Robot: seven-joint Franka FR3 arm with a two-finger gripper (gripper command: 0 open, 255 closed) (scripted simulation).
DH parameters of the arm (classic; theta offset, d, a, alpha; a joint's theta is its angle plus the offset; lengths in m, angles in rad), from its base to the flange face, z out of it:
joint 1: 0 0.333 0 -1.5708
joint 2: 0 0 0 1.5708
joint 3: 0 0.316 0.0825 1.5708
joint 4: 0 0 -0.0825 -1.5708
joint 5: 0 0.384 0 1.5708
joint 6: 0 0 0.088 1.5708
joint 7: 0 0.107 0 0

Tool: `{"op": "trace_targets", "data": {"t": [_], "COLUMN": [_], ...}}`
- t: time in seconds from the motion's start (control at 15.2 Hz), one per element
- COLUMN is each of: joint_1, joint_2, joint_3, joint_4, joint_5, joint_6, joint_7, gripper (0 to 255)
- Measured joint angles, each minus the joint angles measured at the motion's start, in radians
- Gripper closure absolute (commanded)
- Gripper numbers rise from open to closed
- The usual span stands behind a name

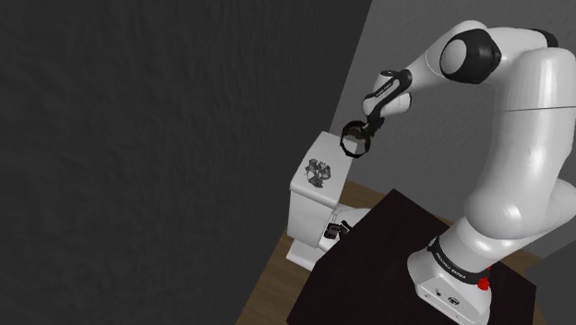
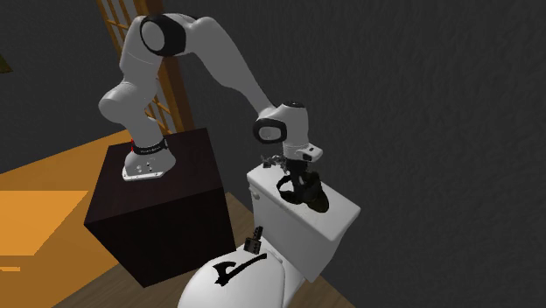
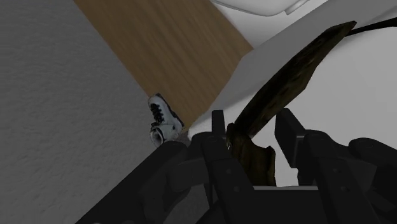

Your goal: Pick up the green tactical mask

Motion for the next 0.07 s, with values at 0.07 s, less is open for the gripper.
{"op": "trace_targets", "data": {"t": [0.07], "joint_1": [0.001], "joint_2": [-0.006], "joint_3": [-0.001], "joint_4": [-0.002], "joint_5": [-0.001], "joint_6": [-0.005], "joint_7": [0.0], "gripper": [255]}}
